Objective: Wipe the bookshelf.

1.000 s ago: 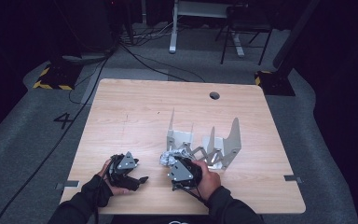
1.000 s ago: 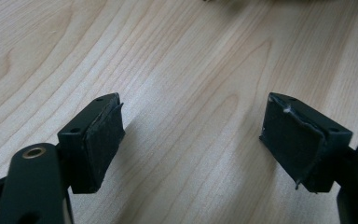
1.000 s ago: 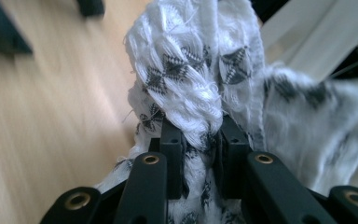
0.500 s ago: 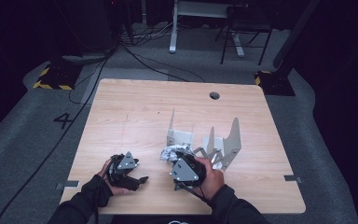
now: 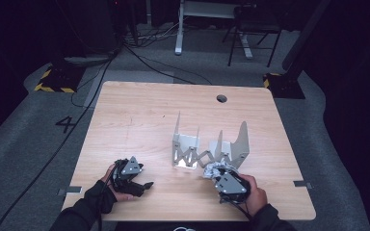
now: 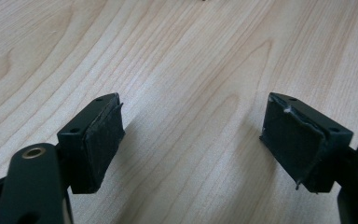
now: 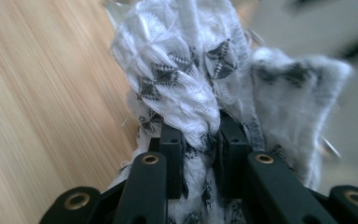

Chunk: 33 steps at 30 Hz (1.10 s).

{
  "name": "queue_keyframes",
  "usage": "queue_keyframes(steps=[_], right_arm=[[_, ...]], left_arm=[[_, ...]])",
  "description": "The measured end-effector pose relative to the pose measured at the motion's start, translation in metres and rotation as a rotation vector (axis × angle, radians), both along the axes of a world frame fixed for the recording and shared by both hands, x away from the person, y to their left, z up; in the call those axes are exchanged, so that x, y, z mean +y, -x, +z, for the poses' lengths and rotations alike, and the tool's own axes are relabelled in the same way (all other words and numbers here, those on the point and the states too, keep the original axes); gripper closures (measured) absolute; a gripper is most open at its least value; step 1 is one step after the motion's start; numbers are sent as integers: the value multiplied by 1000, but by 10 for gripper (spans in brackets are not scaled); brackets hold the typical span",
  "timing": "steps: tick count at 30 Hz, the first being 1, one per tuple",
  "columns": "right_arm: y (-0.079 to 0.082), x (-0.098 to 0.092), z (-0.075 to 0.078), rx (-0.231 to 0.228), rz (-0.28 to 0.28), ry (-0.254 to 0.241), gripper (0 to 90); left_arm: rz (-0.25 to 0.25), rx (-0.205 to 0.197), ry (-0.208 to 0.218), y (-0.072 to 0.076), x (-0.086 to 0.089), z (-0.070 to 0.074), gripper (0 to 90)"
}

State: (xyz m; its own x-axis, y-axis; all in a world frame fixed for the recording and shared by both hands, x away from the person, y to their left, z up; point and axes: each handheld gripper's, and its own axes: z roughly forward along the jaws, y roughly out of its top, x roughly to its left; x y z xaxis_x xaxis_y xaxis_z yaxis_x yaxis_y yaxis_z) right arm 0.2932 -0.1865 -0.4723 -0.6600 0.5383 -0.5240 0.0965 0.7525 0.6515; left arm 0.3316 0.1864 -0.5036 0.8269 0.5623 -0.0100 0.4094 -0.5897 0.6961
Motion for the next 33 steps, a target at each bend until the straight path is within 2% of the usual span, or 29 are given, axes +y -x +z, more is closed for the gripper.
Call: queue_keyframes(steps=[4, 6, 9, 15, 19, 24, 33], right_arm=[[4, -25, 4, 16, -35, -46, 763], [5, -29, 5, 17, -43, -48, 763], [9, -51, 7, 20, -97, -75, 763], [3, -83, 16, -7, -207, -187, 764], [-4, -88, 19, -32, -221, -227, 763], [-17, -85, 19, -44, -192, -288, 759], [-33, -65, 15, -44, -157, -277, 760]], left_arm=[[1, 1, 0, 0, 0, 0, 208], [1, 1, 0, 0, 0, 0, 208], [1, 0, 1, 0, 0, 0, 208], [0, 1, 3, 0, 0, 0, 206], [-1, 2, 4, -1, -1, 0, 202], [-7, 0, 1, -1, -1, 0, 197], [-7, 2, 1, -1, -1, 0, 197]])
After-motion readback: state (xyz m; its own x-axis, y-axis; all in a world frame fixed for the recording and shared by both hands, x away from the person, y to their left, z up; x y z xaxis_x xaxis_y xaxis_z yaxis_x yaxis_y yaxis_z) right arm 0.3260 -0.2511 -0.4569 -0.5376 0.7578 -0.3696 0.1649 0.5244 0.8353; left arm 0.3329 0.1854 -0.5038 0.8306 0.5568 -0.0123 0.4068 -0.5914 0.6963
